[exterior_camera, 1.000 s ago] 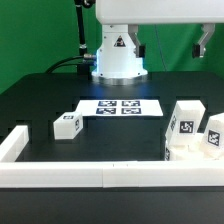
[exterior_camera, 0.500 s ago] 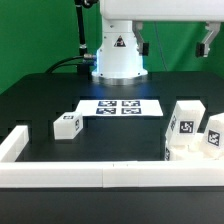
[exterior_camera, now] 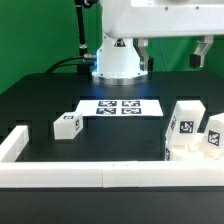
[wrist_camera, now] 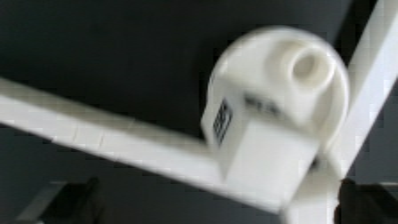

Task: Assemble stool

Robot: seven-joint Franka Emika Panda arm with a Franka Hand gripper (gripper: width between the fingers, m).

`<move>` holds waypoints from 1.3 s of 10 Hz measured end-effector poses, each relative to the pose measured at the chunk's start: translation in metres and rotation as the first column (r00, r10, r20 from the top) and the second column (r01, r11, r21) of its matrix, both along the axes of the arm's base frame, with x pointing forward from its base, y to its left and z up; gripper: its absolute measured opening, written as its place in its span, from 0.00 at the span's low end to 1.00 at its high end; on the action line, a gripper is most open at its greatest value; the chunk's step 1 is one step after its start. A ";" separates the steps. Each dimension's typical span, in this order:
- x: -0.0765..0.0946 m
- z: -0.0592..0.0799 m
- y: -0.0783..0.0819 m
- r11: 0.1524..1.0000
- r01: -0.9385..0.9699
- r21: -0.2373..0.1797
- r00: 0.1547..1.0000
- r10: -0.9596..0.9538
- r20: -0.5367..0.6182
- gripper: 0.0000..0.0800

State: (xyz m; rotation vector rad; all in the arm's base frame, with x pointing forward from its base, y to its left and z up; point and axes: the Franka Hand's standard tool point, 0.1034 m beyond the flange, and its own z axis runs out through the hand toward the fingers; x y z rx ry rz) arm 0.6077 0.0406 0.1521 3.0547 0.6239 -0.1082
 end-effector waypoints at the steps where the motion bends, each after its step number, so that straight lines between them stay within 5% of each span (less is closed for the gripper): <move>1: 0.006 0.002 -0.002 0.998 -0.056 -0.007 0.998 0.056 0.025 0.81; 6: 0.009 -0.003 -0.009 0.911 -0.412 -0.029 0.911 0.412 -0.009 0.81; 8: 0.014 -0.014 0.027 0.759 -0.648 -0.065 0.761 0.648 -0.013 0.81; 13: 0.017 -0.013 0.015 0.532 -0.843 -0.083 0.537 0.840 -0.071 0.81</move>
Offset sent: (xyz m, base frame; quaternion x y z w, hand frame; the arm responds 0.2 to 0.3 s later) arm 0.0000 0.0000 0.0000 0.0000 0.0000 -0.1296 0.9916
